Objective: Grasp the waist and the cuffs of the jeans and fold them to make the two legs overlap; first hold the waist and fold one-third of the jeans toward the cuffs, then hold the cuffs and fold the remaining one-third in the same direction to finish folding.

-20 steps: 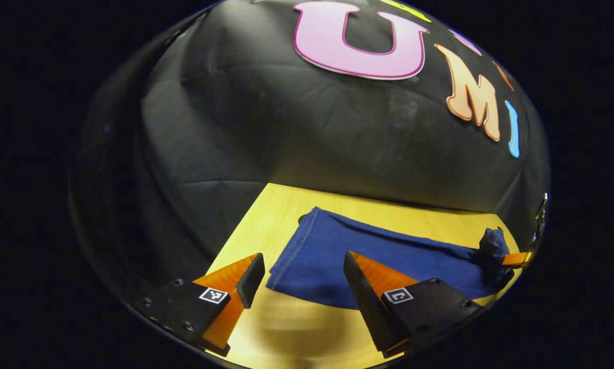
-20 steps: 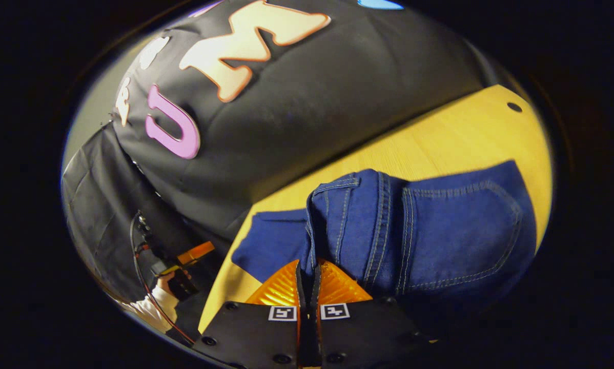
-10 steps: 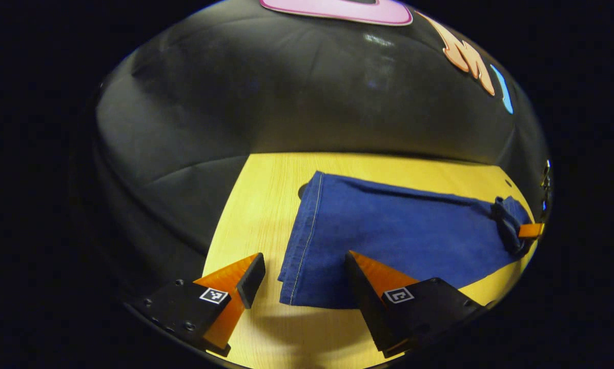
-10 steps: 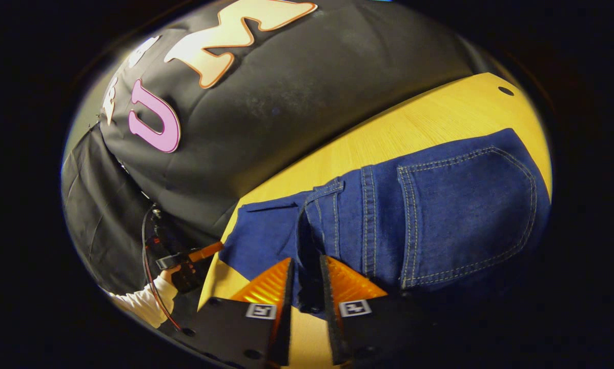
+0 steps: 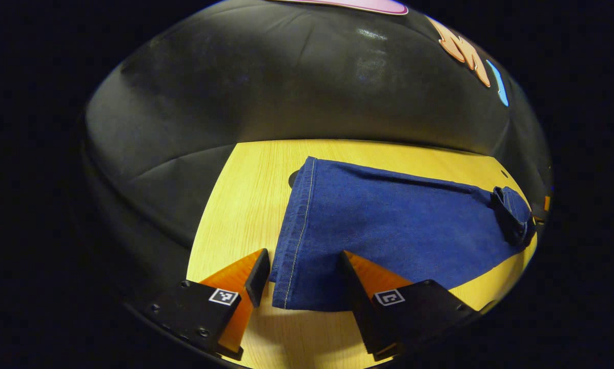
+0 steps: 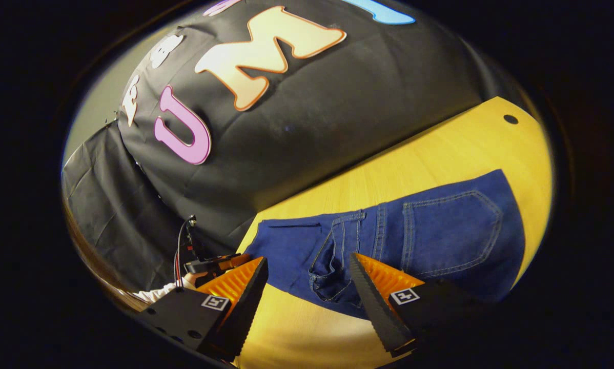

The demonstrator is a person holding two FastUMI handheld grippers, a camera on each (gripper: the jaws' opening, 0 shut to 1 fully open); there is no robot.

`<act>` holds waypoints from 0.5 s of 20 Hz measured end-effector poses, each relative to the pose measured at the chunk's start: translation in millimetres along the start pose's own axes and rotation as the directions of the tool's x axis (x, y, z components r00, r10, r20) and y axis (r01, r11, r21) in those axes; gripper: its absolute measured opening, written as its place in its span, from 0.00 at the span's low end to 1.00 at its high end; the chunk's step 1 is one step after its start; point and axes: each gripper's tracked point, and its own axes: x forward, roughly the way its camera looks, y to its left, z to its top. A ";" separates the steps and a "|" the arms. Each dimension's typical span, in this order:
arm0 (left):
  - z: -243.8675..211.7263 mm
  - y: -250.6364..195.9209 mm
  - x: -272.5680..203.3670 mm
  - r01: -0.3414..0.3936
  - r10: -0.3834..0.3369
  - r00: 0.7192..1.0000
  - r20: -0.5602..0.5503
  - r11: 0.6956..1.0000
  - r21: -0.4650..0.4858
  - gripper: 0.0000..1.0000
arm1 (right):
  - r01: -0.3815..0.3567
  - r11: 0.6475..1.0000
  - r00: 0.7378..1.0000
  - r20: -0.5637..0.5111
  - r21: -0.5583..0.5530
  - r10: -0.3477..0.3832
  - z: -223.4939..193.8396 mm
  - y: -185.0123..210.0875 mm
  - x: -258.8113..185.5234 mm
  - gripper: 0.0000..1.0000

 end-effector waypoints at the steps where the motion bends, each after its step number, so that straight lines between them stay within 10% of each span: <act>1: -0.4 -1.9 0.3 0.004 -0.004 1.000 0.001 1.000 -0.004 0.75 | 0.011 1.000 1.000 0.022 -0.001 -0.011 8.4 -2.6 -7.4 0.98; 5: 0.1 -13.0 1.7 0.065 -0.065 0.998 0.017 0.996 -0.053 0.18 | 0.071 0.998 0.993 0.099 0.000 -0.070 35.3 -19.8 -34.1 0.98; 10: 1.0 -13.7 0.9 0.070 -0.069 0.998 0.015 0.988 -0.139 0.00 | 0.147 0.989 0.979 0.143 0.021 -0.148 45.5 -42.2 -64.8 0.98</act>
